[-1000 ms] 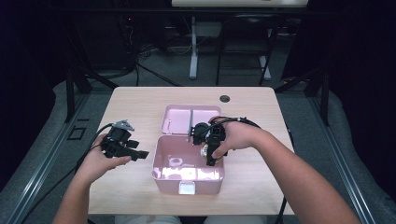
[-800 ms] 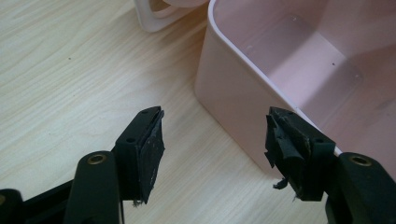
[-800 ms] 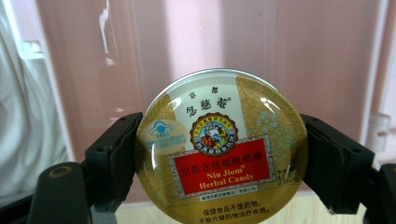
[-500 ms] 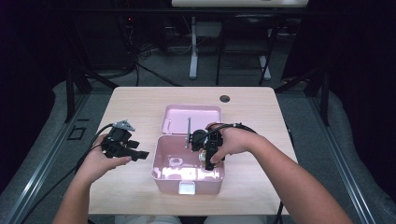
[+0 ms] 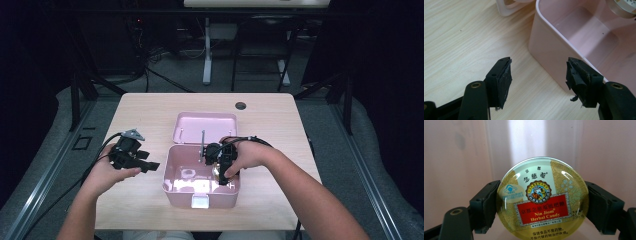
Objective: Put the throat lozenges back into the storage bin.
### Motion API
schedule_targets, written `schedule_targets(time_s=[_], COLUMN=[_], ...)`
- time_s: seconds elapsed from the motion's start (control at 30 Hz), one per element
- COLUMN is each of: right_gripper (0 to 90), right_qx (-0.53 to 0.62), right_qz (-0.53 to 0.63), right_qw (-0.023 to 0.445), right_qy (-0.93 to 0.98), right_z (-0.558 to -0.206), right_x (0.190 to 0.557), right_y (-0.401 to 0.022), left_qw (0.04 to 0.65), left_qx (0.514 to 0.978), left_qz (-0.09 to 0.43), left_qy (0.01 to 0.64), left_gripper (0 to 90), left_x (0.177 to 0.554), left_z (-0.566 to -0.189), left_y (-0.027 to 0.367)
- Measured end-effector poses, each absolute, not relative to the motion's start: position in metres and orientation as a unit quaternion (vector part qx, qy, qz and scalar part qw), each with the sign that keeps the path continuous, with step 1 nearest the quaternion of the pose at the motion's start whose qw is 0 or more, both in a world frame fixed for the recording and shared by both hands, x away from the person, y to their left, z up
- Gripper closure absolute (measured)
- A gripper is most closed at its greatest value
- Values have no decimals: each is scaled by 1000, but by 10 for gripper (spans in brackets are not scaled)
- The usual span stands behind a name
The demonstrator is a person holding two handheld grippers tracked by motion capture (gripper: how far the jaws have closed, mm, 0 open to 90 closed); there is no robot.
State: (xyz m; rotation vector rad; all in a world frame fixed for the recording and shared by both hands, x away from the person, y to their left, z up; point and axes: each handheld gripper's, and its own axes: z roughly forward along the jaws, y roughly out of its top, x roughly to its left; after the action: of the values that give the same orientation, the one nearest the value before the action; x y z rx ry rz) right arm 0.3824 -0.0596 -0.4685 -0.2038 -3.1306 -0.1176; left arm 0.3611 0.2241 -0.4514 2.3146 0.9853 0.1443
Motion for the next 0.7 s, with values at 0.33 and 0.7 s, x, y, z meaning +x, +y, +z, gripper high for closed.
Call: schedule_targets(time_s=[0.33, 0.7], right_gripper=[197, 197], right_qx=[-63, -54], right_qz=[-35, -31], right_qw=[0, 2], right_qy=[-997, -998], right_z=[-481, -493], right_x=[384, 385], right_y=[-59, -58], left_qw=[304, 302], left_qx=[875, 876], left_qz=[54, 53], left_qy=[372, 373], left_gripper=[368, 368], left_x=[361, 362], left_z=[-453, -454], left_y=[224, 224])
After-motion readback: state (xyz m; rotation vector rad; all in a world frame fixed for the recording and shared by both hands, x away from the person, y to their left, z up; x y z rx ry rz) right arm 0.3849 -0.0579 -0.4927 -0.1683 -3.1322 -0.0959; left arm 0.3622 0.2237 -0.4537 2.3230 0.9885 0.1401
